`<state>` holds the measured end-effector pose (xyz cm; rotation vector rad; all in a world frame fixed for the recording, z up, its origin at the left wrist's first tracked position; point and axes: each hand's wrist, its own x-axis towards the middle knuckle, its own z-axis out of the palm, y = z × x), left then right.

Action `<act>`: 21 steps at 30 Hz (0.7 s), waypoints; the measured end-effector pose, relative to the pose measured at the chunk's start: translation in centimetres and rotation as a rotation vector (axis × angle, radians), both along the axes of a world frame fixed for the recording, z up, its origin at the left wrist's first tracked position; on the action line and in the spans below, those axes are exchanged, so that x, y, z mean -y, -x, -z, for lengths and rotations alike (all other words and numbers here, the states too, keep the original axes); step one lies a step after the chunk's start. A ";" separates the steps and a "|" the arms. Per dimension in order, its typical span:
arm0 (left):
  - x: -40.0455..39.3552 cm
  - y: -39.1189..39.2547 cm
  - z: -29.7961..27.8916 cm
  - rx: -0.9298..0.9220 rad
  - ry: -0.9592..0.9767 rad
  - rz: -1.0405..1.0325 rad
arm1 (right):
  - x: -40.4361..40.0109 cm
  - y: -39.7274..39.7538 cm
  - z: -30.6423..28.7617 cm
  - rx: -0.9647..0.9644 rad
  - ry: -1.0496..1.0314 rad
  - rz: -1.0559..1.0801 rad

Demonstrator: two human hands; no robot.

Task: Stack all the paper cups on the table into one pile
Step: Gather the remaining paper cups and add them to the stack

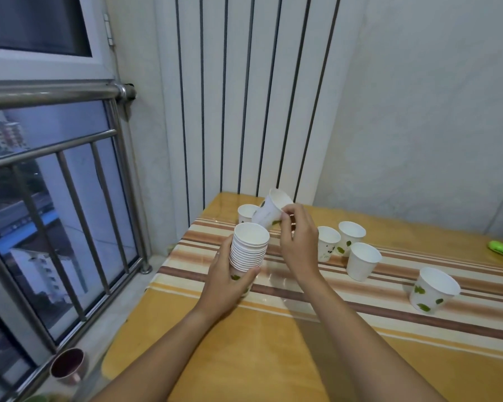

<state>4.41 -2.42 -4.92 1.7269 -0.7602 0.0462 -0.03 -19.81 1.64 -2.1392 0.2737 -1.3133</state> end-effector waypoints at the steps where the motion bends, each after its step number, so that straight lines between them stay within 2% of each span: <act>1: 0.1 0.1 -0.2 0.005 0.003 0.005 | -0.1 0.2 -0.7 0.030 -0.002 -0.001; 7: 0.6 0.1 -0.6 -0.007 0.009 0.005 | -0.3 1.2 -2.7 0.098 0.033 -0.059; 15: 0.8 -0.7 -0.8 -0.026 0.032 -0.037 | -0.9 1.8 0.4 -0.143 0.191 -0.255; 21: 0.5 -1.3 -0.2 -0.016 0.067 -0.067 | -1.6 1.6 1.5 -0.119 0.147 -0.278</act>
